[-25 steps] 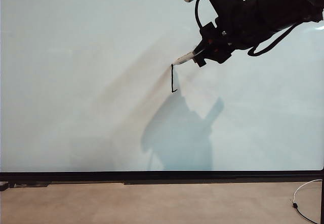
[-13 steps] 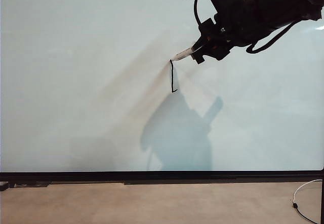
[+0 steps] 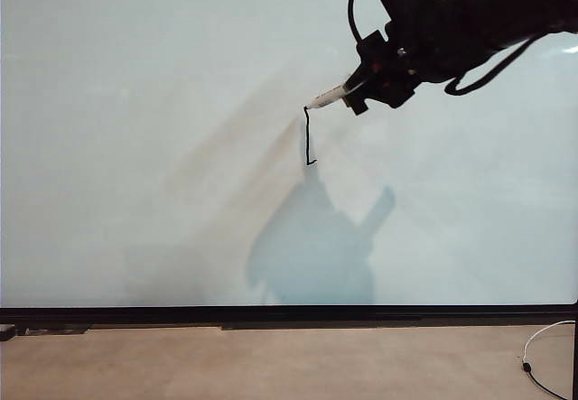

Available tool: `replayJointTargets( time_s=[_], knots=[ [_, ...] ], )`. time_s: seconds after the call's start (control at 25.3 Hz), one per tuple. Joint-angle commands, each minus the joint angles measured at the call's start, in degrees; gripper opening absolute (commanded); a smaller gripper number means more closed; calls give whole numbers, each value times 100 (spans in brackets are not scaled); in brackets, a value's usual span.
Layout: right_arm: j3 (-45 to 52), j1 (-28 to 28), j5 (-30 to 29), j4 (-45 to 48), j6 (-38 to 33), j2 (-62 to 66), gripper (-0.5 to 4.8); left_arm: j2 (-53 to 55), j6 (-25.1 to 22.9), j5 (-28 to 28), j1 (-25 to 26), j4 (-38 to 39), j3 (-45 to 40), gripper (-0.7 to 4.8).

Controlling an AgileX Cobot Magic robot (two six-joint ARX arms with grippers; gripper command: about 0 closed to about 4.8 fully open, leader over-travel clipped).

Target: Pick up the pen on the shelf to the right of the whiteboard and draw a rectangle.

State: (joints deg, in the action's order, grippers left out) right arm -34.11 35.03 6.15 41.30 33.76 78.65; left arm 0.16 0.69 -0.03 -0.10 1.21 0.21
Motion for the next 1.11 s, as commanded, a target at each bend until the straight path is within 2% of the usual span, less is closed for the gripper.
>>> replayJointTargets(
  time_s=[0.04, 0.28, 0.32, 0.4, 0.51, 1.11],
  knots=[
    [162, 9, 59, 114, -57, -245, -5, 2, -24, 24, 0, -42, 15, -4],
    [341, -11, -170, 173, -407, -472, -5, 2, -24, 22, 0, -39, 15, -4],
    [341, -39, -350, 227, -564, -466, -5, 2, -24, 22, 0, -42, 15, -4],
    [341, -271, -1126, 474, -1335, -398, -5, 2, -24, 24, 0, -39, 17, -4],
    [341, -509, -1556, 658, -1790, -302, -5, 2, -24, 22, 0, -39, 15, -4],
    [284, -957, -2135, 957, -2378, 275, -5, 2, -24, 22, 0, -39, 15, -4]
  ],
)
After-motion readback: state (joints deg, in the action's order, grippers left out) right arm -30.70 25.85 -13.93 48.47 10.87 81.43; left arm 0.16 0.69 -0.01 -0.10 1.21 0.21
